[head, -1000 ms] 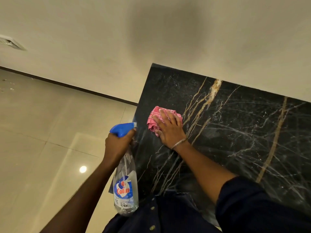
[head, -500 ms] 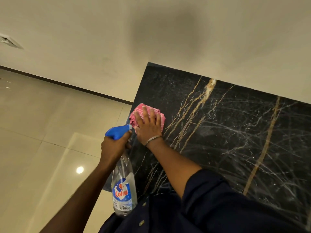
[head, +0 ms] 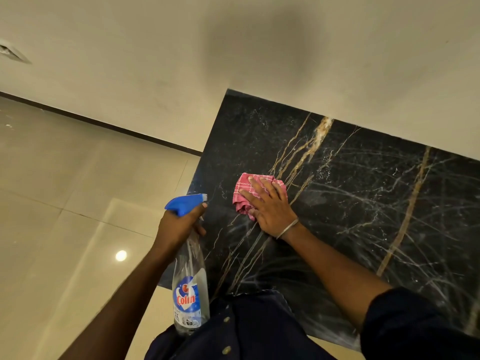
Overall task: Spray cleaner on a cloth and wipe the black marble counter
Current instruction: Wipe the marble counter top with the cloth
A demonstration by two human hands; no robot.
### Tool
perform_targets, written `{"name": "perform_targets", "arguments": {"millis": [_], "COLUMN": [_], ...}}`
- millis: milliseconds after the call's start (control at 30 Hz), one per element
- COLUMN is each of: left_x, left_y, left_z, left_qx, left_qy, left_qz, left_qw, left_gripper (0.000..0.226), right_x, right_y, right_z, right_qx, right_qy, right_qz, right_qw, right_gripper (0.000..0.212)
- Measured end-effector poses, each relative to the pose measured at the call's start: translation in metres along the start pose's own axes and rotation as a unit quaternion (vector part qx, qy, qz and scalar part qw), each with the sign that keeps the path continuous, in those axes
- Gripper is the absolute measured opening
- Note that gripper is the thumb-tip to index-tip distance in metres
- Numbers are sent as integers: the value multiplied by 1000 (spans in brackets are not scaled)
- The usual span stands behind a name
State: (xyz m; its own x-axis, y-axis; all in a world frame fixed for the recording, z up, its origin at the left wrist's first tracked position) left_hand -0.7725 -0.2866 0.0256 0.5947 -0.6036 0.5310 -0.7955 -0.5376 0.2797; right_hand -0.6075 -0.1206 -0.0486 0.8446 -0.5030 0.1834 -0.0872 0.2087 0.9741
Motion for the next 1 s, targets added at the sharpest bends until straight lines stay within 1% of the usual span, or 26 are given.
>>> {"name": "perform_targets", "arguments": {"millis": [100, 200, 267, 333, 433, 567, 667, 733, 800, 933, 1000], "left_x": [1, 2, 4, 10, 23, 27, 25, 27, 30, 36, 37], "left_y": [0, 1, -1, -2, -5, 12, 23, 24, 20, 9, 7], "left_z": [3, 9, 13, 17, 22, 23, 26, 31, 36, 41, 45], "left_qx": [3, 16, 25, 29, 67, 66, 80, 76, 84, 117, 142], "left_qy": [6, 30, 54, 71, 77, 54, 49, 65, 91, 138, 158], "left_qz": [-13, -26, -28, -29, -28, -93, -140, -165, -175, -171, -178], "left_qw": [1000, 999, 998, 997, 994, 992, 986, 981, 977, 969, 961], "left_gripper": [36, 36, 37, 33, 28, 35, 44, 49, 51, 40, 41], "right_x": [-2, -31, -59, -85, -102, -83, -50, -28, -11, 0, -6], "right_y": [2, 3, 5, 7, 11, 9, 4, 2, 0, -2, -4], "right_z": [5, 26, 47, 70, 93, 80, 59, 42, 27, 17, 24], "right_qx": [6, 15, 24, 43, 67, 65, 52, 31, 26, 31, 37], "right_qy": [-21, -9, 11, 40, 80, 133, 136, 115, 100, 94, 90], "right_qz": [-7, 21, 53, 79, 94, 94, 74, 47, 25, 29, 47], "right_qw": [1000, 1000, 998, 995, 990, 985, 987, 992, 994, 995, 994], "right_gripper": [58, 61, 64, 65, 65, 61, 61, 62, 62, 61, 65]}}
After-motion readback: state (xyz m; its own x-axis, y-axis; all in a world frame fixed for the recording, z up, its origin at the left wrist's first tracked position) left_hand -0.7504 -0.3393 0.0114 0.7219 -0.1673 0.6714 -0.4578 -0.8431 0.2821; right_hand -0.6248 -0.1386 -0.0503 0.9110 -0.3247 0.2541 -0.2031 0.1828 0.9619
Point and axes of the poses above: each hand's wrist, its own x-axis away from the middle knuckle, its own y-axis out of the back of the hand, z = x × y, the point moved 7 cm from there along -x, towards the middle knuckle, and after that the axes turned 3 degrees about -y, right-handed, at the moved point
